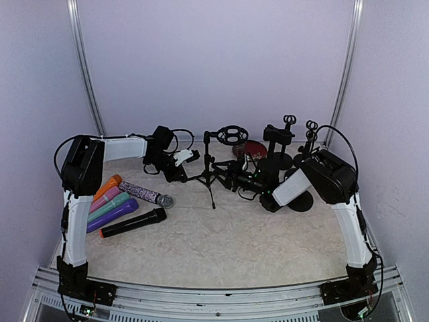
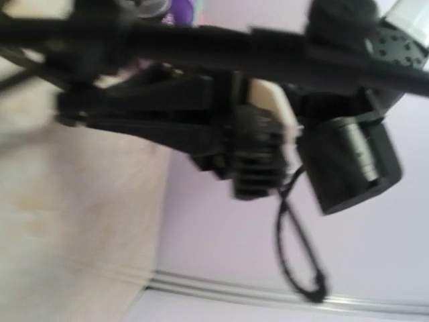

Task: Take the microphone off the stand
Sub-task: Unscrew the knob on the stand of the microphone stand.

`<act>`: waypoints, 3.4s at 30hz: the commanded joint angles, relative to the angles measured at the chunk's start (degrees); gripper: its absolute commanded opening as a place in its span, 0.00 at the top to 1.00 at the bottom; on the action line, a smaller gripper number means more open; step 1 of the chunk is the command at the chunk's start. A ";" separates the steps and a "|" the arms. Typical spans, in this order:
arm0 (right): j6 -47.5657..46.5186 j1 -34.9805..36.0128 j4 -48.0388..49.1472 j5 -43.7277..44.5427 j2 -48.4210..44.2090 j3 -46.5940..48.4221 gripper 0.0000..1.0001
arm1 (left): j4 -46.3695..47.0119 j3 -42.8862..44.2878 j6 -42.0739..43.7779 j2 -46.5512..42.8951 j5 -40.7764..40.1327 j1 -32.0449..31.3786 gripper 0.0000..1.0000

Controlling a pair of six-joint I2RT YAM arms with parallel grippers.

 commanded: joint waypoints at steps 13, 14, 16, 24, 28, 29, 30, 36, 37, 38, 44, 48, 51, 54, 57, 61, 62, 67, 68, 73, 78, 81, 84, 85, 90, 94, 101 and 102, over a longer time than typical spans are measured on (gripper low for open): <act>2.32 -1.03 5.52 0.42 -0.14 2.99 0.60 | -0.62 -1.04 0.61 1.66 -0.91 -0.84 0.94; 2.44 -0.96 5.56 0.30 0.22 3.42 0.61 | -0.62 -1.08 0.62 1.70 -0.95 -0.84 0.94; 2.48 -0.86 4.97 0.15 0.65 4.06 0.63 | -0.62 -1.04 0.55 1.87 -0.91 -0.92 0.94; 1.49 -0.68 1.60 -0.18 1.43 5.10 0.70 | -0.73 -0.94 0.54 1.78 -0.89 -0.93 0.95; 1.22 -0.68 1.18 0.15 1.66 5.76 0.73 | -0.72 -0.85 0.63 1.79 -0.93 -0.93 0.95; 0.99 -0.63 0.98 0.08 1.69 6.16 0.73 | -0.74 -0.80 0.65 1.83 -0.96 -0.93 0.95; 0.80 -0.60 0.79 -0.08 1.81 6.58 0.74 | -0.78 -0.81 0.65 1.83 -0.96 -0.93 0.95; -0.85 -0.25 -0.59 -1.44 1.04 5.22 0.78 | -0.81 -0.74 0.72 1.88 -1.19 -1.02 0.95; -0.81 -0.24 -0.51 -1.58 0.87 4.70 0.78 | -0.90 -0.74 0.68 1.82 -1.20 -0.97 0.95; -0.43 -0.24 -0.27 -1.75 0.65 4.06 0.78 | -0.93 -0.80 0.73 1.73 -1.22 -1.01 0.95; 0.94 -0.16 3.01 -2.37 -1.17 1.13 0.62 | -1.05 -0.91 0.74 1.70 -1.35 -1.10 0.96; 0.57 -0.06 2.71 -2.90 -1.73 1.65 0.62 | -1.06 -0.94 0.73 1.58 -1.35 -1.19 0.96; 0.92 0.00 2.75 -3.21 -1.06 2.66 0.65 | -1.06 -0.93 0.73 1.63 -1.44 -1.27 0.96; 1.29 0.18 2.75 -3.50 -0.33 3.74 0.67 | -1.06 -0.82 0.80 1.62 -1.51 -1.28 0.96; 1.52 0.35 2.67 -3.92 0.21 4.81 0.69 | -1.06 -0.84 0.96 1.66 -1.61 -1.28 0.96; 1.91 0.46 2.67 -4.41 0.63 5.64 0.68 | -1.06 -0.75 1.09 1.79 -1.62 -1.28 0.97; 1.93 0.46 2.85 -4.46 0.63 5.60 0.68 | -1.06 -0.74 1.09 1.77 -1.62 -1.27 0.97; 0.76 0.46 2.25 -4.11 -0.22 4.18 0.78 | -1.07 -0.64 1.08 1.97 -1.73 -1.26 0.97; 0.71 0.44 2.41 -4.03 -0.24 3.85 0.81 | -1.08 -0.61 1.09 1.95 -1.71 -1.28 0.97; -0.38 0.37 3.46 -3.19 -0.38 2.42 0.96 | -1.23 -0.45 1.11 1.94 -1.81 -1.28 0.97; -9.56 0.42 2.14 -1.90 -1.68 1.12 1.00 | -1.53 -0.07 1.04 2.04 -1.88 -1.28 0.98; -22.00 0.75 -2.82 -1.64 -3.43 0.71 1.00 | -2.11 0.48 1.08 2.25 -1.97 -1.28 0.98; -33.23 1.24 -6.96 0.50 -5.14 -0.46 1.00 | -2.37 0.78 1.09 2.25 -1.97 -1.27 0.98; -35.47 1.23 -7.31 1.08 -5.31 -0.95 1.00 | -2.40 0.79 0.97 2.19 -1.97 -1.27 0.98; -44.33 1.66 -10.00 1.58 -4.95 -0.17 0.98 | -2.46 0.81 0.78 2.31 -2.01 -1.28 0.98; -46.75 1.78 -11.81 0.94 -4.23 1.50 0.78 | -2.58 1.08 0.82 2.31 -2.05 -1.37 0.99; -41.00 0.84 -3.09 -0.69 -5.43 -0.85 0.41 | -3.21 0.73 0.72 2.08 -1.94 -1.28 1.00; -40.70 0.82 -3.02 -1.06 -5.88 -1.45 0.37 | -3.31 0.69 0.71 1.93 -1.96 -1.21 1.00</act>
